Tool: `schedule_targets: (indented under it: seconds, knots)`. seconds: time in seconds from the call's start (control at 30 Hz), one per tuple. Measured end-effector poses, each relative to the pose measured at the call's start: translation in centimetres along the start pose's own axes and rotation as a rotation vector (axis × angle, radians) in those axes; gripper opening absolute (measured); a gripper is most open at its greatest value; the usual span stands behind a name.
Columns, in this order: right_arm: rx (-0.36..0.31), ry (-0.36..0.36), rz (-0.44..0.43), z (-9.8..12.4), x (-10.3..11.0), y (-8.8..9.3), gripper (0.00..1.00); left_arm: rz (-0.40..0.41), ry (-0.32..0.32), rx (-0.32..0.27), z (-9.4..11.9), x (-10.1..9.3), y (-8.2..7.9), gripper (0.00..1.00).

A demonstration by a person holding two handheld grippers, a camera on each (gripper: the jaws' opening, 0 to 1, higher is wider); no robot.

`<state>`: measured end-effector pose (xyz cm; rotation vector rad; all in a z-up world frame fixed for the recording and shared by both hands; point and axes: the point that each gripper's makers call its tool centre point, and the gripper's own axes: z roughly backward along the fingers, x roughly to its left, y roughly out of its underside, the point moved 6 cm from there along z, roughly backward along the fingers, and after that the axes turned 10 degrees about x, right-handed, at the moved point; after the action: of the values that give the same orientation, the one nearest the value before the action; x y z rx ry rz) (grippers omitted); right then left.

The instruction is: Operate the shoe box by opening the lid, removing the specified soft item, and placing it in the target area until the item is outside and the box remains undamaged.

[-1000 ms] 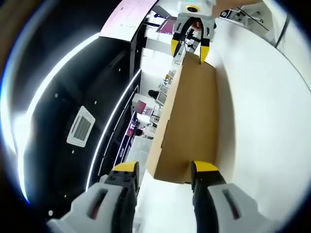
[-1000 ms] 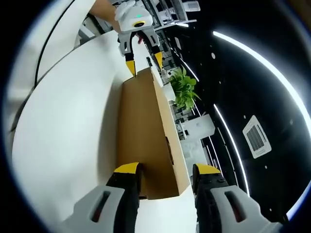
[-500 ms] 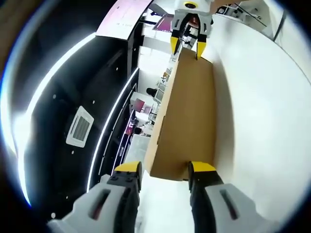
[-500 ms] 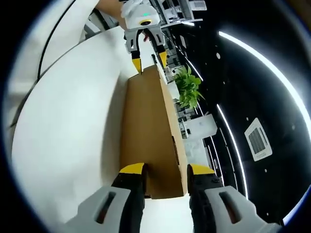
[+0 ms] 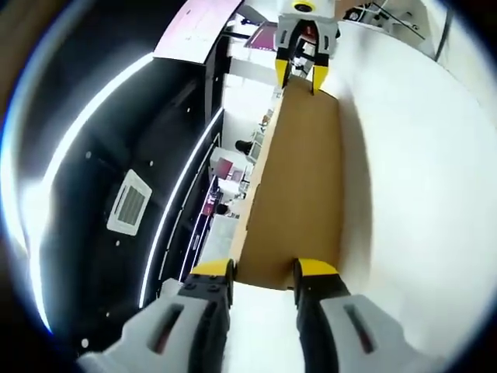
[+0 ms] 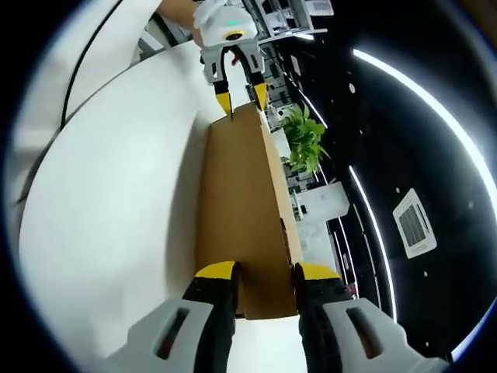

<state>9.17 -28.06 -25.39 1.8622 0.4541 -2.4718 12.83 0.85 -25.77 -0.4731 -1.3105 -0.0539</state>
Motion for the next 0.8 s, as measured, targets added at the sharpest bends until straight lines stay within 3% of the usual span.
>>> schedule_targets:
  seconds: [0.8]
  knots:
    - [0.026, -0.015, 0.044, 0.14, -0.2, -0.69, 0.27, -0.026, -0.001, 0.024, 0.23, 0.09, -0.34, 0.3]
